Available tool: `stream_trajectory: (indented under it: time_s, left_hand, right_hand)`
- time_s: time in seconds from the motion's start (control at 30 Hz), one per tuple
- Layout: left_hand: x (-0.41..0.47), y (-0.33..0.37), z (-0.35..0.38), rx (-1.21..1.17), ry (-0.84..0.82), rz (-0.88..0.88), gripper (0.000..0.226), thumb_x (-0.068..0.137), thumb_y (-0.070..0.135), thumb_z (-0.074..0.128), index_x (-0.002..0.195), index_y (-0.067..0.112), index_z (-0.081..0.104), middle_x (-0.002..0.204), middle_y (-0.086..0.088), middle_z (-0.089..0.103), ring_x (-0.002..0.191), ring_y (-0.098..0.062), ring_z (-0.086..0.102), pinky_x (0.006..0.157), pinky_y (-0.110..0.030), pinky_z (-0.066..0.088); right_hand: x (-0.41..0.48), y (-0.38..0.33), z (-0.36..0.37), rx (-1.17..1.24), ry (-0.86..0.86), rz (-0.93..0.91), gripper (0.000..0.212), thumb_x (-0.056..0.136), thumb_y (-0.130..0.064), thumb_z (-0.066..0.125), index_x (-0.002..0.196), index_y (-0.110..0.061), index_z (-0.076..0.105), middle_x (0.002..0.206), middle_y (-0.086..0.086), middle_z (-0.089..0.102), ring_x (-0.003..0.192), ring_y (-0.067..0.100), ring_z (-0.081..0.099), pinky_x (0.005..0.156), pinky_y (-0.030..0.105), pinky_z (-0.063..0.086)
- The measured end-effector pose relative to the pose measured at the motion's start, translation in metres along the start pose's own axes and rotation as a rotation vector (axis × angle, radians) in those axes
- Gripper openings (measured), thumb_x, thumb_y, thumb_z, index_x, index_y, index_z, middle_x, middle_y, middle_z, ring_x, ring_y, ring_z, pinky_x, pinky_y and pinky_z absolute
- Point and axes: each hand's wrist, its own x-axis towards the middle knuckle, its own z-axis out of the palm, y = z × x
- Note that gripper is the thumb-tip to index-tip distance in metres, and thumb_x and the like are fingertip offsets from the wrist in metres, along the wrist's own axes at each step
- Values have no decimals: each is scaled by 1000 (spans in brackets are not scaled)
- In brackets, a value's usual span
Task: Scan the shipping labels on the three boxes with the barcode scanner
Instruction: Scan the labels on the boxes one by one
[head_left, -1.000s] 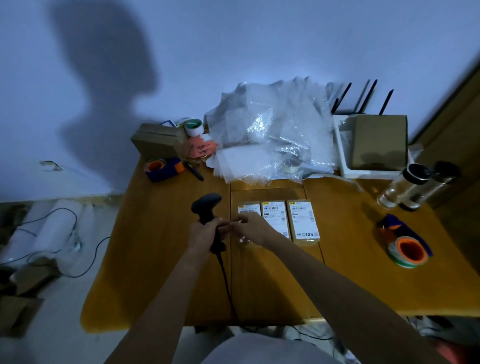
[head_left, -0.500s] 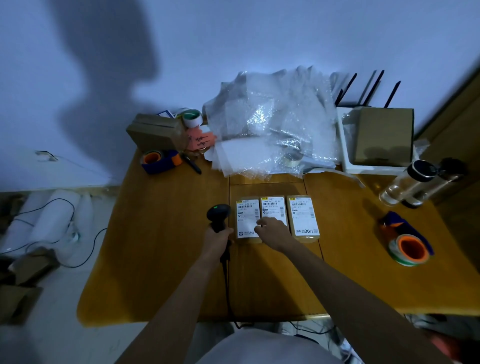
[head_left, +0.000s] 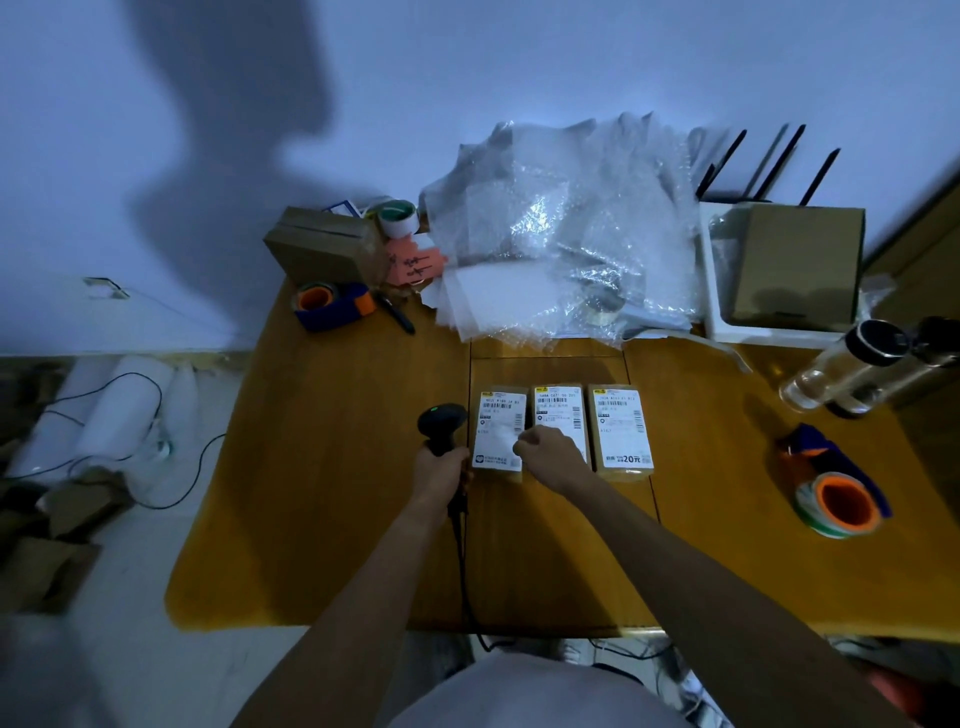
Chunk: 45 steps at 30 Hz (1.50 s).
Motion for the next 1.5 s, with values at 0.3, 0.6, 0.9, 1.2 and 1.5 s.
stream_trajectory:
  time_s: [0.3, 0.6, 0.9, 1.2, 1.5]
  left_hand:
    - [-3, -10, -20, -48, 62, -13, 10, 96, 8, 61, 98, 15, 56, 72, -8, 60, 58, -19, 54, 57, -32, 46]
    - [-10, -15, -31, -105, 50, -43, 6, 96, 7, 61, 92, 11, 60, 73, -8, 62, 61, -19, 54, 60, -33, 46]
    - [-12, -18, -36, -139, 39, -60, 8, 96, 12, 63, 95, 18, 58, 76, -8, 64, 62, -19, 57, 61, -33, 48]
    - [-20, 4, -32, -167, 21, 11, 6, 95, 11, 63, 101, 13, 62, 73, -7, 63, 61, -19, 56, 57, -32, 47]
    - [-35, 21, -22, -152, -52, 79, 18, 91, 11, 66, 110, 9, 64, 72, -7, 61, 62, -18, 58, 60, -33, 48]
  right_hand:
    - [0, -17, 27, 60, -48, 85, 42, 98, -31, 57, 130, -6, 47, 127, 13, 63, 108, 26, 63, 71, 32, 46]
    - [-3, -21, 43, 168, -199, 98, 47, 102, -16, 52, 149, -12, 45, 147, 12, 54, 131, 30, 54, 97, 36, 46]
    - [-6, -15, 48, 299, -170, 98, 55, 102, -20, 55, 152, -14, 35, 150, 12, 50, 136, 29, 49, 100, 38, 42]
    - [-7, -18, 29, 381, -37, 41, 64, 97, -24, 65, 153, -21, 35, 145, 11, 52, 121, 29, 58, 86, 39, 52]
    - [-9, -14, -7, 548, -119, 76, 72, 88, -7, 68, 153, -8, 36, 129, 11, 65, 115, 27, 63, 96, 40, 53]
